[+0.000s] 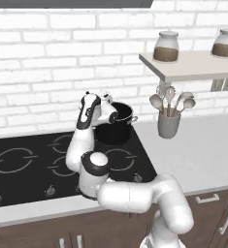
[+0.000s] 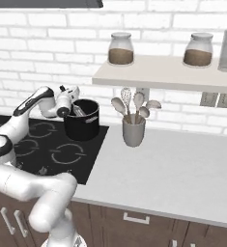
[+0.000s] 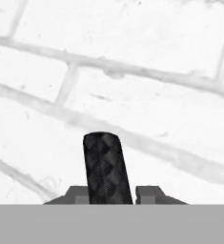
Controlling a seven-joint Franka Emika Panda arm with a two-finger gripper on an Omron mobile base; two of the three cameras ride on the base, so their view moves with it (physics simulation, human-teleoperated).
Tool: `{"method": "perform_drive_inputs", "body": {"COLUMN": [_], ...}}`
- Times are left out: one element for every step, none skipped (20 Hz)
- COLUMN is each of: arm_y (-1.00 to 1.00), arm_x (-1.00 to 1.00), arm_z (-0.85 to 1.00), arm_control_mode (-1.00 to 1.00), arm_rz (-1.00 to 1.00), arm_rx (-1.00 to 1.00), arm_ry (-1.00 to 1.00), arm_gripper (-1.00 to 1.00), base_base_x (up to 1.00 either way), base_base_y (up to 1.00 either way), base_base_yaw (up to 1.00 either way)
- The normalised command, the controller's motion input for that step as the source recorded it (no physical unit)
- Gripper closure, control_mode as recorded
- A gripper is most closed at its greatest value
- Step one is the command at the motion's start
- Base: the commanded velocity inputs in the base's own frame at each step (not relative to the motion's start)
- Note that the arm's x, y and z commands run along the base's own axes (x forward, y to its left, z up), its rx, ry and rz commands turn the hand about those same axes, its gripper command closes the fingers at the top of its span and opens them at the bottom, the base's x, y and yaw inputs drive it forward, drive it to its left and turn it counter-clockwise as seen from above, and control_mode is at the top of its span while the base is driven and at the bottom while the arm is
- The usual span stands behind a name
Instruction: Put the carrot and potato in the pot. Retrieve the spatula and lightly stir the vegetables in the pot.
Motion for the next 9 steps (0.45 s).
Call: {"method": "perform_drive_inputs", "body": {"arm_y": [-0.29,-0.29,-0.34,-0.41,-0.47,-0.56,-0.59,-0.66,-0.69], "arm_x": [0.00,0.00,0.00,0.00,0.00,0.00,0.00,0.00,0.00], "arm_z": [-0.02,0.00,0.05,0.14,0.14,0.09,0.00,0.00,0.00], "arm_control_mode": [-1.00,-1.00,-1.00,-1.00,-1.00,-1.00,-1.00,-1.00,-1.00], "arm_rz": [0.10,0.07,0.04,0.01,0.00,0.00,0.00,0.00,0.00], "arm_rx": [0.00,0.00,0.00,0.04,0.07,0.09,0.10,0.12,0.13], "arm_ry": [0.00,0.00,0.00,0.00,0.04,0.10,0.13,0.15,0.13], "arm_gripper": [1.00,1.00,1.00,1.00,1.00,1.00,1.00,1.00,1.00], "base_base_x": [0.00,0.00,0.00,0.00,0.00,0.00,0.00,0.00,0.00], "base_base_y": [0.00,0.00,0.00,0.00,0.00,0.00,0.00,0.00,0.00], "base_base_yaw": [0.00,0.00,0.00,0.00,0.00,0.00,0.00,0.00,0.00]}}
